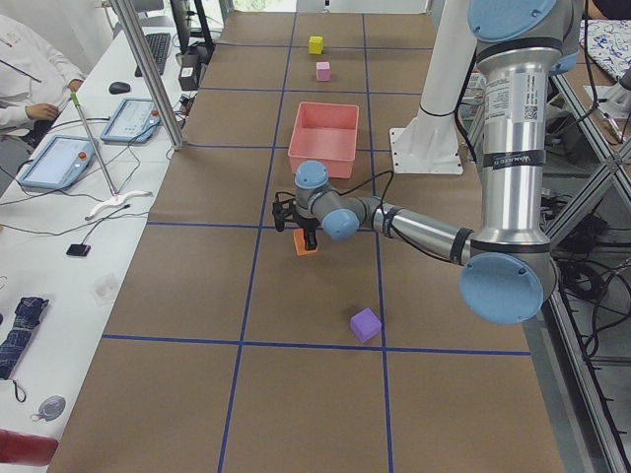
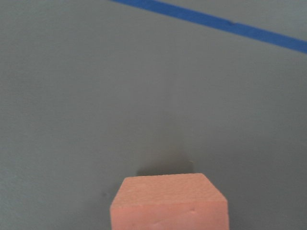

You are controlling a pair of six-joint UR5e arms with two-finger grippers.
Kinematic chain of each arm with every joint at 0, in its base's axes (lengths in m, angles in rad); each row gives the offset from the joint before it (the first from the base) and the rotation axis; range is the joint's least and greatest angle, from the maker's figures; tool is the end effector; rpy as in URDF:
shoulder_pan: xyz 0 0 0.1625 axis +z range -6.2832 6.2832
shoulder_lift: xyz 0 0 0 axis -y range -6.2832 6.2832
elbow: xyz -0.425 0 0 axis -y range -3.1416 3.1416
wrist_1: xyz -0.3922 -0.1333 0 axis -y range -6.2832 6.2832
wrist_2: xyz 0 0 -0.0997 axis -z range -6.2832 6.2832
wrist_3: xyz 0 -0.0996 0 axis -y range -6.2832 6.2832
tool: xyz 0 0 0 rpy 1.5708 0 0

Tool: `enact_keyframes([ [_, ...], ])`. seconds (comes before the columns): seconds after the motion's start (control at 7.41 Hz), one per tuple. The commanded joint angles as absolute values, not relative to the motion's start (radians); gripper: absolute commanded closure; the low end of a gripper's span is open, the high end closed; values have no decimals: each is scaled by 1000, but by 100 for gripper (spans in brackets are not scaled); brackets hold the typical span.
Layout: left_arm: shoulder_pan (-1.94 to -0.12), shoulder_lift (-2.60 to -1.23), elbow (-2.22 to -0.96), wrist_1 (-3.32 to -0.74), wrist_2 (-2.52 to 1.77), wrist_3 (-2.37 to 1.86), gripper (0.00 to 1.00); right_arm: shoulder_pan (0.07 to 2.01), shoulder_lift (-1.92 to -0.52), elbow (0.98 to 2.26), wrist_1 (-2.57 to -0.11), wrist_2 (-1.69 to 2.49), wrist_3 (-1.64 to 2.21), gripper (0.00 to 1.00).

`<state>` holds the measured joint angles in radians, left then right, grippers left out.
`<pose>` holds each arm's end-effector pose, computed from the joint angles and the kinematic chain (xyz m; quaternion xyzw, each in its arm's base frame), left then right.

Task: Place blocks into pink bin with both arms
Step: 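Carry the orange cube into the pink bin and release it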

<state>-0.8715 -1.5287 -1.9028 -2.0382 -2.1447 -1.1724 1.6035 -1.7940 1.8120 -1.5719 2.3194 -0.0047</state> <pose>0.2534 -0.4244 0.4673 -0.0014 0.4414 -0.1071 0.8909 0.0785 -0.3966 0.6412 0.0147 -0.3654 0.0099 0.9307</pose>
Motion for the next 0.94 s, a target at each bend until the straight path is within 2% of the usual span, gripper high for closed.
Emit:
enact_keyframes([
  [0.0,-868,-1666,-2080,-1827,-2160,-1204,100,1597,-1792,1813,-1572,2322,2,0],
  [0.13,-827,-1830,-2076,-1745,-2160,-1348,100,1591,-1790,1813,-1572,2336,9,0],
  [0.27,-713,-1988,-2060,-1682,-2145,-1491,100,1579,-1787,1815,-1568,2342,37,0],
  [0.54,-539,-2178,-1978,-1638,-1981,-1629,97,1522,-1787,1812,-1481,2341,154,0],
  [0.67,-484,-2210,-1924,-1644,-1914,-1625,29,1467,-1787,1810,-1412,2341,255,0],
  [0.81,-448,-2214,-1913,-1644,-1852,-1621,0,1395,-1787,1810,-1317,2336,400,0],
])
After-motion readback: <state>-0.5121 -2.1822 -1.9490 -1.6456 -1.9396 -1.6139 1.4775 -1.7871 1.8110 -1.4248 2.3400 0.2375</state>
